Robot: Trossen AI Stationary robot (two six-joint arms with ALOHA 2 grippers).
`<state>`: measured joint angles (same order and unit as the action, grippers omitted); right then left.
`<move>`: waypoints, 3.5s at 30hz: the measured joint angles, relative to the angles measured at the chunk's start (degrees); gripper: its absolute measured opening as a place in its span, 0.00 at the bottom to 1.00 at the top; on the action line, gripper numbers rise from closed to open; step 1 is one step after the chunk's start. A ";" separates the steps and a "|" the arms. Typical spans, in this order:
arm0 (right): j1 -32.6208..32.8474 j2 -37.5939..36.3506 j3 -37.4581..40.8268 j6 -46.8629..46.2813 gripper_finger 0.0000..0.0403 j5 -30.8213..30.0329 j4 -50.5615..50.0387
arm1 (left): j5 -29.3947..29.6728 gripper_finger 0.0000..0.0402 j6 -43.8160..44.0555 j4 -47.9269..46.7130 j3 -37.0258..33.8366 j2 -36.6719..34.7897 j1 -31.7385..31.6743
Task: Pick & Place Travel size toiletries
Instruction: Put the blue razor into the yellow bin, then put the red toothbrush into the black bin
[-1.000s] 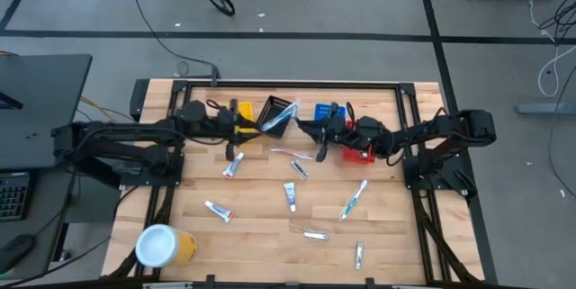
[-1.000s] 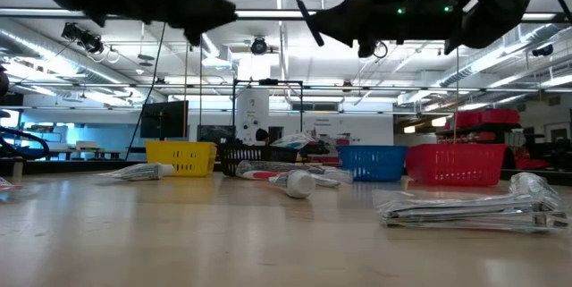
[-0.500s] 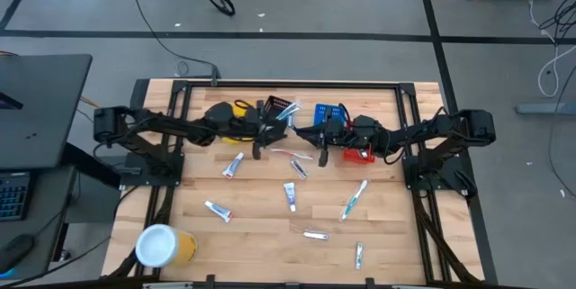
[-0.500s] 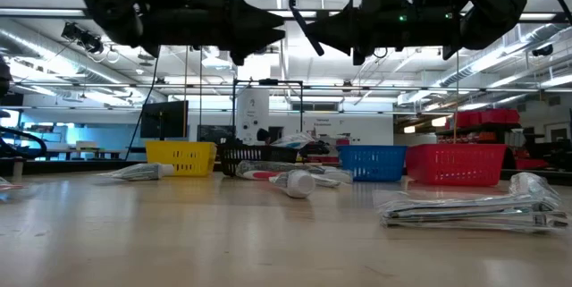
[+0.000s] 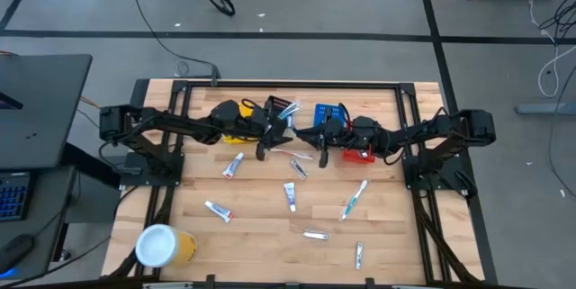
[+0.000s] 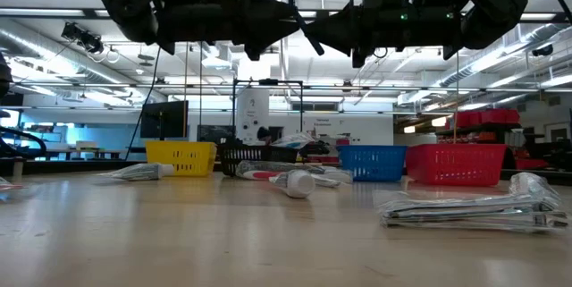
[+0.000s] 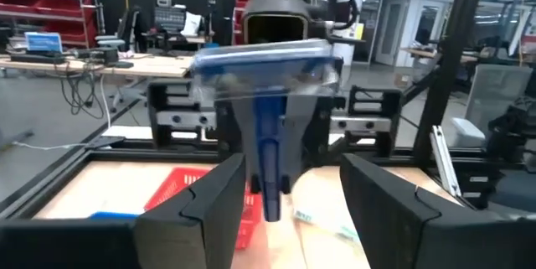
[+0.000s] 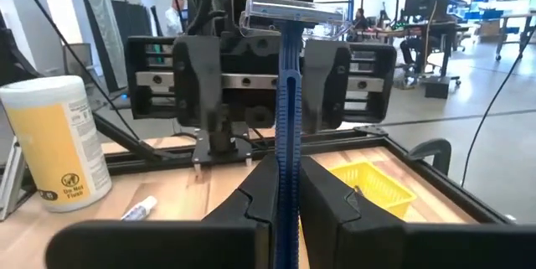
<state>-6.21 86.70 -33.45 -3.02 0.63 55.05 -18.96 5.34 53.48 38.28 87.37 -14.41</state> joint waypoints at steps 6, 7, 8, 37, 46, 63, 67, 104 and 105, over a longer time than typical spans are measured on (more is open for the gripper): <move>1.12 2.74 -1.58 -0.44 0.09 -0.45 0.73 | 0.07 0.51 -0.04 0.09 0.00 0.00 -0.04; 1.31 3.49 -2.29 -0.13 0.09 -0.49 0.81 | 0.07 0.51 -0.02 0.02 0.00 0.00 -0.04; 1.57 4.34 -3.14 0.56 0.09 -0.51 0.87 | 0.06 0.51 0.00 -0.05 0.00 0.00 -0.04; 1.69 5.55 -4.22 3.73 0.12 -2.99 0.38 | 0.29 0.11 1.32 -1.65 0.00 0.00 -0.04; 0.60 5.53 -4.22 3.32 0.24 -5.73 -8.45 | 3.89 0.10 2.61 -8.84 0.00 -0.05 -0.72; -0.64 5.51 -4.20 1.48 0.26 -9.61 -17.24 | 12.42 0.10 8.51 -43.30 0.02 -11.00 -18.16; -0.57 5.51 -4.22 1.48 0.26 -9.56 -18.01 | 16.24 0.12 8.37 -55.59 0.07 -13.63 -21.93; -1.58 5.51 -4.22 0.94 0.26 -8.88 -19.26 | 6.28 0.33 -17.72 -49.54 0.02 -12.24 -4.00; -1.58 5.51 -4.20 0.89 0.26 -8.88 -19.25 | 7.01 0.34 -19.23 -49.01 0.04 -11.60 -2.49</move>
<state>-7.79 92.20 -37.66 -2.13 -8.25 35.79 -11.95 -13.88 4.47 38.32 75.78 -16.90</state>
